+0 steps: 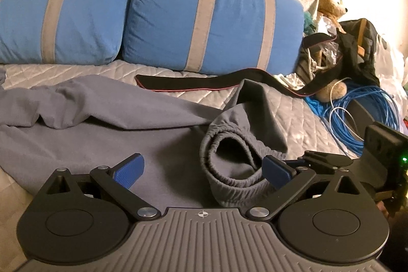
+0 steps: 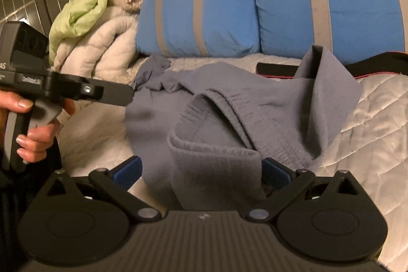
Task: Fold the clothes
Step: 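Move the right gripper to the grey sweatpants' drawstring waistband, then grasp the waistband with the right gripper while the left gripper grasps the waistband edge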
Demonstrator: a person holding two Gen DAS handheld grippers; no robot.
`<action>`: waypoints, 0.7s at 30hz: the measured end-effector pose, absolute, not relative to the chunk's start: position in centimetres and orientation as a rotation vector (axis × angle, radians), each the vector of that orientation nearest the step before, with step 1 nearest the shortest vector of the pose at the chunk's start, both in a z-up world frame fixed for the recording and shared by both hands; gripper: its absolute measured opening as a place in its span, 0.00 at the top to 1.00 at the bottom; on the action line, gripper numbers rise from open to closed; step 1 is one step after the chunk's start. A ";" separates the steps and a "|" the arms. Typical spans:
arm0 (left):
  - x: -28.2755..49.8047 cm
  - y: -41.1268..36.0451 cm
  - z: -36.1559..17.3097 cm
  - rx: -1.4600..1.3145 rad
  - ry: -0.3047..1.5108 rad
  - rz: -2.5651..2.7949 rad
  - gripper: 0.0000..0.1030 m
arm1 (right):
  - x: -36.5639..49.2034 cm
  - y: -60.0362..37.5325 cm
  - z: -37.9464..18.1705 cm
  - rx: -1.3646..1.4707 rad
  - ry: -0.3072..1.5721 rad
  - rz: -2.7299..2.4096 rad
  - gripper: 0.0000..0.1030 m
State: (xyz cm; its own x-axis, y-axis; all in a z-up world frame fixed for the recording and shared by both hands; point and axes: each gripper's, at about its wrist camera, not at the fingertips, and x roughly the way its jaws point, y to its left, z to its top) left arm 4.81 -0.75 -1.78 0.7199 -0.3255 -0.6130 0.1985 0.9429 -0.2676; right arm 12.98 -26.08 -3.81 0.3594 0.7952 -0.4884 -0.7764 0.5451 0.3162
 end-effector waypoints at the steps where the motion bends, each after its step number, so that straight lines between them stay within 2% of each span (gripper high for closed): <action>1: 4.8 -0.6 -1.8 -0.200 0.710 -0.299 0.03 | 13.2 -26.2 -3.9 0.043 0.652 1.016 0.00; 2: 4.8 -0.6 -1.9 -0.201 0.705 -0.302 0.03 | 13.2 -26.3 -3.9 0.052 0.654 1.018 0.01; 4: 4.6 -0.5 -1.9 -0.199 0.691 -0.305 0.03 | 13.3 -26.5 -3.9 0.068 0.656 1.020 0.11; 6: 4.5 -0.5 -2.0 -0.195 0.675 -0.304 0.03 | 13.2 -26.5 -3.9 0.057 0.660 0.991 0.50; 7: 4.4 -0.5 -2.1 -0.193 0.676 -0.303 0.03 | 13.2 -26.5 -3.9 0.055 0.666 0.975 0.56; 9: 4.3 -0.4 -2.3 -0.187 0.678 -0.300 0.03 | 12.8 -26.8 -3.9 0.050 0.663 0.949 0.76; 12: 4.2 -0.4 -2.6 -0.179 0.682 -0.296 0.03 | 11.1 -26.9 -3.5 0.030 0.637 0.918 0.87; 21: 3.9 -0.5 -3.6 -0.135 0.706 -0.258 0.04 | 5.3 -24.5 -3.5 -0.057 0.600 0.823 0.90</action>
